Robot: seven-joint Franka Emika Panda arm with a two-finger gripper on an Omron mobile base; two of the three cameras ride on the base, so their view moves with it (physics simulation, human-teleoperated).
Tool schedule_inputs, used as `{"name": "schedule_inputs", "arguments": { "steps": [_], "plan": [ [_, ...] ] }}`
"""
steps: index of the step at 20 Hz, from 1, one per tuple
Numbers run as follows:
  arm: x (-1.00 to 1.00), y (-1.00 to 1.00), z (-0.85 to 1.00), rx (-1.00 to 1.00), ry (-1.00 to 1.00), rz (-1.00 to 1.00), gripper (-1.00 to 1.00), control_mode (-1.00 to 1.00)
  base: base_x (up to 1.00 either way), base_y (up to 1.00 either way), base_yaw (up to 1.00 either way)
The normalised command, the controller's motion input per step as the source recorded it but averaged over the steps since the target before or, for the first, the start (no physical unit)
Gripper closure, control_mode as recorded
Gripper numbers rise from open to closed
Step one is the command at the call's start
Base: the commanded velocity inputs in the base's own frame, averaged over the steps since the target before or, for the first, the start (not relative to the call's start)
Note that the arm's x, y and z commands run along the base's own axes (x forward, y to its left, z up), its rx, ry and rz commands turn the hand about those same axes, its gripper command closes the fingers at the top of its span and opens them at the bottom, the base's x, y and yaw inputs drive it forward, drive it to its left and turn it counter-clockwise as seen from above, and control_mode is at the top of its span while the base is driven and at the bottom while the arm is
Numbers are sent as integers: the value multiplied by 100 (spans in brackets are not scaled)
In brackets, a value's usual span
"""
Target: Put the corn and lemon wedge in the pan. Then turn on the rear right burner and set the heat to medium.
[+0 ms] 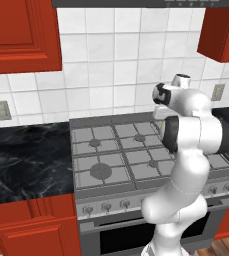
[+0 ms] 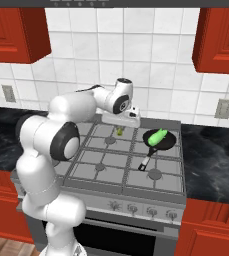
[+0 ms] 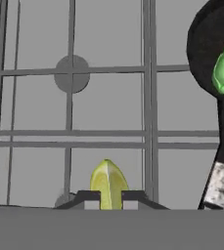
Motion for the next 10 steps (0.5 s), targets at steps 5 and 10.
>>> {"name": "schedule_inputs", "arguments": {
  "steps": [5, 10],
  "plan": [
    [0, -87, 0, -2, 0, -9, 100, -100, 0, 0, 0],
    [6, -77, 0, -2, 0, -13, 100, -100, 0, 0, 0]
  ]
}}
